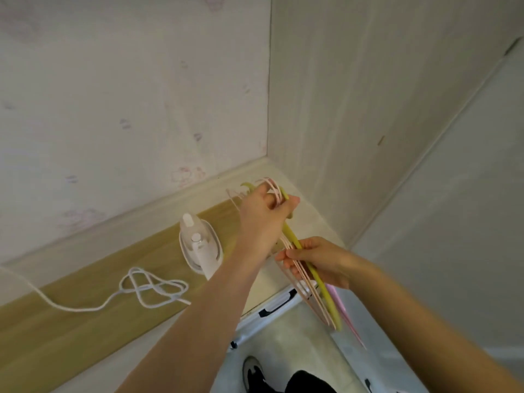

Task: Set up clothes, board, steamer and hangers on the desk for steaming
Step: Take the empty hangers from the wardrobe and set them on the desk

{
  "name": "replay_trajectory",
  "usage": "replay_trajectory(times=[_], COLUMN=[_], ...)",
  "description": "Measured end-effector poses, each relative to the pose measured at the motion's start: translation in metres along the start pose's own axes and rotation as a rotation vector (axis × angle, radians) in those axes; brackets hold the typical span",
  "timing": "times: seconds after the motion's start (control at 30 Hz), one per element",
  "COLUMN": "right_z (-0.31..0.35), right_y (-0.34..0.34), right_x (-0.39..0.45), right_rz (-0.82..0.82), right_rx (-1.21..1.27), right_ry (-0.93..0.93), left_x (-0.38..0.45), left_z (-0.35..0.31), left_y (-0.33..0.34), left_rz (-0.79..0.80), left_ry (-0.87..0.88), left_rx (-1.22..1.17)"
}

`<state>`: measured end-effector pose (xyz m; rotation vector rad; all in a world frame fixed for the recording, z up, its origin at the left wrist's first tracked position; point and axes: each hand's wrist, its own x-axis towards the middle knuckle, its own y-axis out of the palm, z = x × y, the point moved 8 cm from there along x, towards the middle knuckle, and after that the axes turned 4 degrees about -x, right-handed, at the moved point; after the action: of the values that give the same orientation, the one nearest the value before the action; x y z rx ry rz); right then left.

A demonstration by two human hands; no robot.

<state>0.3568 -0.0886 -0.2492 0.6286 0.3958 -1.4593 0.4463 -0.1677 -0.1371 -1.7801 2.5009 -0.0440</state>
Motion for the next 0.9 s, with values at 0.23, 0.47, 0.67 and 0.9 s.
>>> replay_trajectory(times=[0.23,0.47,0.67,0.9], right_z=[0.016,0.021,0.023,0.018], right_y=[-0.017,-0.05,-0.06,-0.061], right_x=[0.032,0.073,0.1,0.125], right_rz=[-0.084,-0.262,-0.156,-0.057], right_rx=[0.146,-0.038,-0.295,-0.35], right_ry=[-0.007,-0.011,0.068,0.069], left_x=[0.036,0.064,0.088,0.106], left_z=[0.006,0.049,0.089,0.143], left_y=[-0.002,-0.011,-0.021,-0.021], left_rz=[0.078,0.222,0.165,0.042], left_ry=[-0.102,-0.424,-0.597,-0.778], left_rx=[-0.037,-0.286,-0.622,-0.814])
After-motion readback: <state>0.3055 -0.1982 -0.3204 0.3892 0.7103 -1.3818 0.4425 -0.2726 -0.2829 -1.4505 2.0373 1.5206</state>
